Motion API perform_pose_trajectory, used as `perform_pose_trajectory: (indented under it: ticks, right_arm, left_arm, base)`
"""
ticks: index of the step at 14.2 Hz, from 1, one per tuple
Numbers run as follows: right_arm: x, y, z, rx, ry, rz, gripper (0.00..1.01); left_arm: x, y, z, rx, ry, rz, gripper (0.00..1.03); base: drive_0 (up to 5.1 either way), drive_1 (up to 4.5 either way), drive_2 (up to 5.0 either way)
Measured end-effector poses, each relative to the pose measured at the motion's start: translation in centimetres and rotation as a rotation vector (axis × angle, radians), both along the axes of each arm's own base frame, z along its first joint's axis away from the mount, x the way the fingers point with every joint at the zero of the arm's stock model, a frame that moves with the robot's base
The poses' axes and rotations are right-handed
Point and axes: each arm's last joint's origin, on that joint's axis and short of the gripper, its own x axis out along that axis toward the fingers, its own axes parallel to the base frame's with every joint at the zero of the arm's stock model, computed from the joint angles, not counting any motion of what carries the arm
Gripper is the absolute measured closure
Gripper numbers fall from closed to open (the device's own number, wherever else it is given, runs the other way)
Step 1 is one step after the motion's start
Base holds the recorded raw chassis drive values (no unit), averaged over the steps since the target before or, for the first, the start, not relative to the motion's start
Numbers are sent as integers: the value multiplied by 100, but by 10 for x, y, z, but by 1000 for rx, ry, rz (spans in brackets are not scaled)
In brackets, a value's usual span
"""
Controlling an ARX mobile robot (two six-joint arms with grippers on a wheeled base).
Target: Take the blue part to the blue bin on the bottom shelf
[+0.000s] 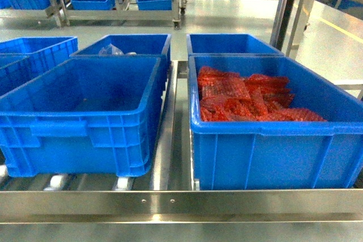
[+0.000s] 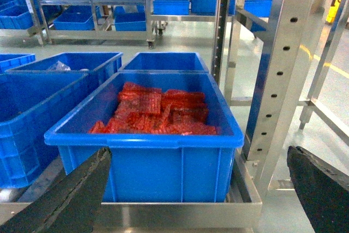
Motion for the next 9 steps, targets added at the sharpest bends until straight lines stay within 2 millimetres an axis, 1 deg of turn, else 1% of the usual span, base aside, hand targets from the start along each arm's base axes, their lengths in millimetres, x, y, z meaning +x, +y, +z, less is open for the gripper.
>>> perform_pose_trajectory:
  ticks: [9]
  right_arm:
    - [0, 0, 0, 0, 1, 0, 3]
  left_arm:
    - [0, 0, 0, -1, 3, -3, 59]
  base:
    - [0, 0, 0]
